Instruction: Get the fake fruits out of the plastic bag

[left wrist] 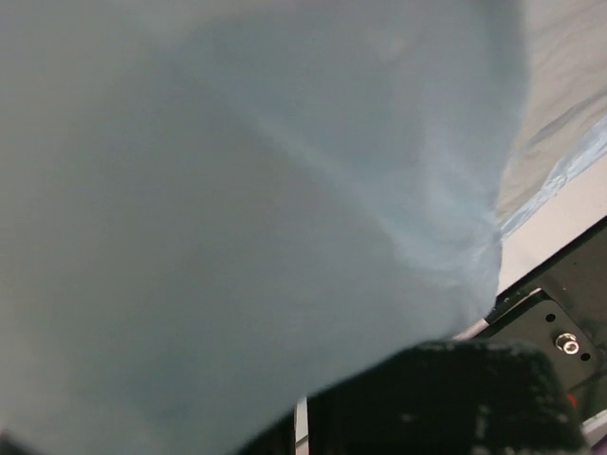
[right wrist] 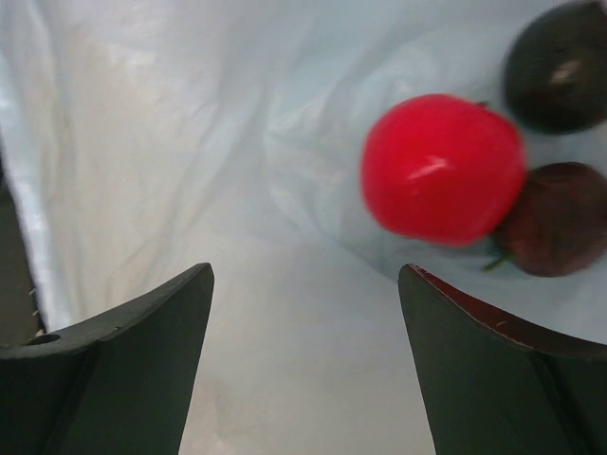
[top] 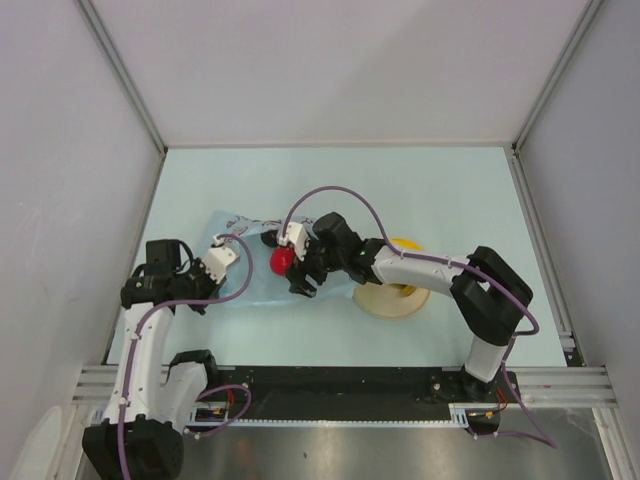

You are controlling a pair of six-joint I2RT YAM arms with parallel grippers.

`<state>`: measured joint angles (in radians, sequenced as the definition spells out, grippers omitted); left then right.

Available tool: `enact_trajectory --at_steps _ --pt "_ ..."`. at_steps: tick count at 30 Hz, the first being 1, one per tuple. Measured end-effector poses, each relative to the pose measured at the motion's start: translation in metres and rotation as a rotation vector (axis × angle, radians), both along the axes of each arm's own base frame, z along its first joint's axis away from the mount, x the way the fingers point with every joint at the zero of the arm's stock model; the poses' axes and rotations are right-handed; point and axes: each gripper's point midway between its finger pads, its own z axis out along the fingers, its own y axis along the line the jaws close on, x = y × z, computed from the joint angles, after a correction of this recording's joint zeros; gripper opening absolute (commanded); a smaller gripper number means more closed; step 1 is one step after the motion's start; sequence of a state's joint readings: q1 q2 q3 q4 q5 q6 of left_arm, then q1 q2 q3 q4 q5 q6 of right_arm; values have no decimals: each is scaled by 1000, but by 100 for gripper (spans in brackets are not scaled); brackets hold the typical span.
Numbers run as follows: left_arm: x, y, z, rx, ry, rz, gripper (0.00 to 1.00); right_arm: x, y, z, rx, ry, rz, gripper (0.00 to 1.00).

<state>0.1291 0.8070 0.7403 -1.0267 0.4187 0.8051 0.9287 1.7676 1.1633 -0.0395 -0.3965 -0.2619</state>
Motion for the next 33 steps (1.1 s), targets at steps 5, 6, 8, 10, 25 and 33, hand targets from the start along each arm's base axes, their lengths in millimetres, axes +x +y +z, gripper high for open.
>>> enact_trajectory --at_steps 5,6,8,10,25,33 --pt "6 2 2 9 -24 6 0 36 -2 13 38 -51 -110 88" --pt "8 2 2 8 -28 6 0 43 0 15 44 -62 -125 90" --pt "9 2 3 3 -33 11 0 59 6 19 56 -91 -153 92" --pt "11 1 3 -6 -32 13 0 68 12 17 56 -107 -164 96" --pt "20 -4 8 -44 -43 27 0 79 29 -35 -60 -126 -128 52" --pt "26 -6 11 -64 -48 35 0 75 41 38 99 -113 -41 50"
